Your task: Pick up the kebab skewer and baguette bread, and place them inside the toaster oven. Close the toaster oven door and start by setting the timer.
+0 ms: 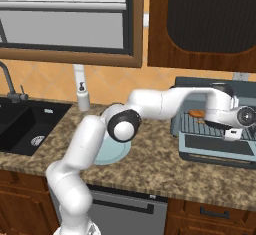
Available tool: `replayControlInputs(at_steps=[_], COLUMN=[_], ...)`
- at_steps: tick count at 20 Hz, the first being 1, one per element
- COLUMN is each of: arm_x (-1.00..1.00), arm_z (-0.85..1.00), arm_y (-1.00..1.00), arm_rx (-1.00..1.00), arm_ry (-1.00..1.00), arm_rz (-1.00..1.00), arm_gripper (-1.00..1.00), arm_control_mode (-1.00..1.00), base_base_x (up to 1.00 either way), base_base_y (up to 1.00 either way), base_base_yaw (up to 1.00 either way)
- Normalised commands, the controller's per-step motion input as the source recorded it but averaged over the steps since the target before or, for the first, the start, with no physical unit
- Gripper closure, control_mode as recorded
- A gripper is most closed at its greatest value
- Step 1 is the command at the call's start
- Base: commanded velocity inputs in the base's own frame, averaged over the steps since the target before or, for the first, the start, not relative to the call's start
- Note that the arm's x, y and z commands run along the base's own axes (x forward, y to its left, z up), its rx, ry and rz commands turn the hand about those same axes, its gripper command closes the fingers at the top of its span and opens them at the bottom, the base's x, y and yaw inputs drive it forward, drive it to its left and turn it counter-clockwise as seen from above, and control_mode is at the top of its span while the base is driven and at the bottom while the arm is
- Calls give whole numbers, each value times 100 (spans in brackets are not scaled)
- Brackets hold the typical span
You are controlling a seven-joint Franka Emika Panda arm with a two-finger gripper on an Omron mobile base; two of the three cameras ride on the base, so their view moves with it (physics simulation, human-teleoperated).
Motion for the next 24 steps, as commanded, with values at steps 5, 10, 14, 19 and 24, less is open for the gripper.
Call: replayControlInputs(at_steps=[5,10,14,19,24], arm_x=[13,16,23,33,19], arm_z=[0,-11,-32,-44,-21], arm_y=[13,1,0,7,4], arm_rx=[0,0,0,0,0], arm_ry=[12,2,0,0,0], arm_rz=[0,0,1,0,0], arm_gripper=[100,100,100,-100,-100], arm_control_mode=[-100,-100,-100,-100,-100], base_base_x=[0,0,0,0,0], base_base_y=[0,0,0,0,0], base_base_yaw=[0,0,0,0,0])
